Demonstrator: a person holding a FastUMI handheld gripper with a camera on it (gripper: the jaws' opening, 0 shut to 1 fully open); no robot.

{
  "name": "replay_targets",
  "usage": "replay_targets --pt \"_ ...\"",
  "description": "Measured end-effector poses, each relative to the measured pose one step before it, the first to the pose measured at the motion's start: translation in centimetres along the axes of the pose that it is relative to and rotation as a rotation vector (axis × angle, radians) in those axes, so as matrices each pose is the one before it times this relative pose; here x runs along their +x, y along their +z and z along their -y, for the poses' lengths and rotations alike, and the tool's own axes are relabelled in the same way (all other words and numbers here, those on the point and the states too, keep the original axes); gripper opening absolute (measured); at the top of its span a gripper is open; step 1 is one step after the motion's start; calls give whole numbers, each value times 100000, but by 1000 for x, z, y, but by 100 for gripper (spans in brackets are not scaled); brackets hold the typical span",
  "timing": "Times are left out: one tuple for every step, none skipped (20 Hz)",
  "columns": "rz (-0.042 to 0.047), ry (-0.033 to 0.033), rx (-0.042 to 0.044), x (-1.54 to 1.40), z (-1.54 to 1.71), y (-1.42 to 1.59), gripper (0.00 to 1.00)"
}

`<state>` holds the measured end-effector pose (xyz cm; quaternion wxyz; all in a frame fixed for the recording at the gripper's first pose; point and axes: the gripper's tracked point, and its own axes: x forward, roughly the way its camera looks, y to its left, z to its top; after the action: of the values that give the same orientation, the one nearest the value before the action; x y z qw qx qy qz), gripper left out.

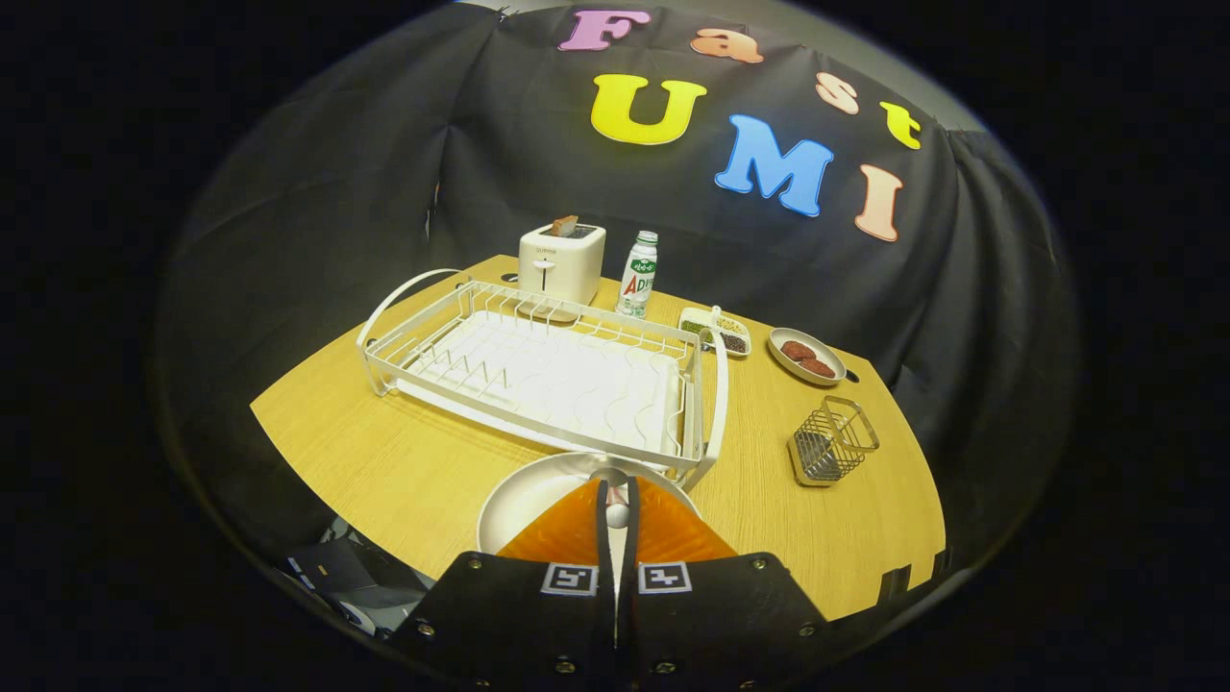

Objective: Take the plate from the dish rack, then take the spoon from the basket and place it into the plate.

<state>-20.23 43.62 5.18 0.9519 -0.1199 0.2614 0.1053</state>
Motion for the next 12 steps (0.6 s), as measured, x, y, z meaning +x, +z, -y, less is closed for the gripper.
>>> replay_targets --pt "271 -139 129 -24 91 -14 1" --pt "-58 97 352 73 1 -33 1" --pt "-380 60 192 -41 -32 -138 3" --pt "160 258 171 155 -84 -42 6" --pt "-49 591 -65 -26 -133 -17 8" --pt "-67 799 -108 -25 -170 -11 9" --pt "4 607 -396 -71 -120 -62 11" --pt "82 295 -630 67 -36 52 11" --pt "196 143 -761 19 -59 58 18" --pt "-321 -770 -735 -77 160 35 30" --pt "230 251 -252 227 30 -13 42" --pt "272 93 199 90 -24 149 41"
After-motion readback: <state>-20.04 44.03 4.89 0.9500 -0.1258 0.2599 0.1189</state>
